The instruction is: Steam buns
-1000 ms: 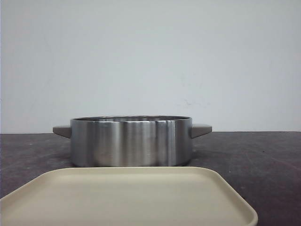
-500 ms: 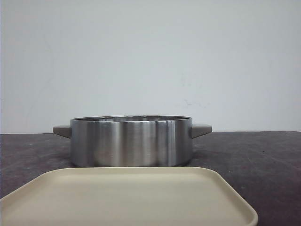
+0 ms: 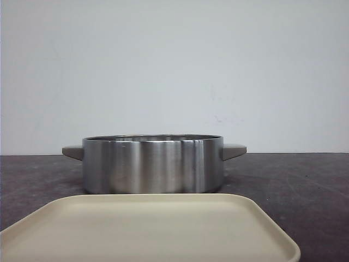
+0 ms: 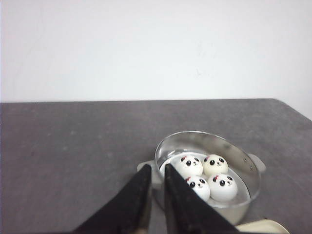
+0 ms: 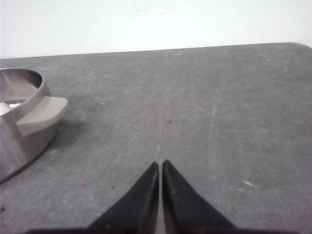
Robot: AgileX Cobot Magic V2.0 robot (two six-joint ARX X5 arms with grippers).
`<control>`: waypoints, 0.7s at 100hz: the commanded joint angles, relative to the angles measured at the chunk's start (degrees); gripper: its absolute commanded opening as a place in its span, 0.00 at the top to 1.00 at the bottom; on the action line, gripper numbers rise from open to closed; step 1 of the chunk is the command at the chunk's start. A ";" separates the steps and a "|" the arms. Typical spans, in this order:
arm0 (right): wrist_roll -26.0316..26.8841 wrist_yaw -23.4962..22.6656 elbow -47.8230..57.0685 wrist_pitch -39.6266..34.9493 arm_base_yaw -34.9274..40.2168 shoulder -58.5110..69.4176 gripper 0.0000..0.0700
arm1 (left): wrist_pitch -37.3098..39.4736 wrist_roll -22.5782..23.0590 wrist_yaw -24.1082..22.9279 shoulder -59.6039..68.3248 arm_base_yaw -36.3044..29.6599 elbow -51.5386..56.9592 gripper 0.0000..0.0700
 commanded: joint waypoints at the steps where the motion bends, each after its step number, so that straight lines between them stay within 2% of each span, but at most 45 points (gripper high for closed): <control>1: 0.52 0.00 -0.11 0.55 -0.02 0.00 0.99 | 8.11 1.18 2.32 -2.64 2.36 -8.33 1.00; 22: 0.52 0.00 -0.11 0.55 -0.02 0.00 0.99 | 30.01 -1.46 11.30 -10.03 15.04 -30.80 1.00; 35: 0.52 0.02 -0.11 0.55 -0.02 0.00 0.99 | 38.56 -1.44 10.91 -11.98 20.98 -39.98 1.00; 47: 0.50 0.00 -0.11 0.55 -0.02 0.00 0.99 | 44.98 -1.22 8.24 -12.28 23.50 -46.45 1.00; 55: 0.52 0.00 -0.11 0.55 -0.02 0.00 0.99 | 46.58 -1.11 7.19 -12.28 24.46 -49.40 1.00; 70: 0.52 0.00 -0.11 0.57 -0.02 0.00 0.99 | 39.85 3.76 7.26 -12.31 25.20 -49.27 1.00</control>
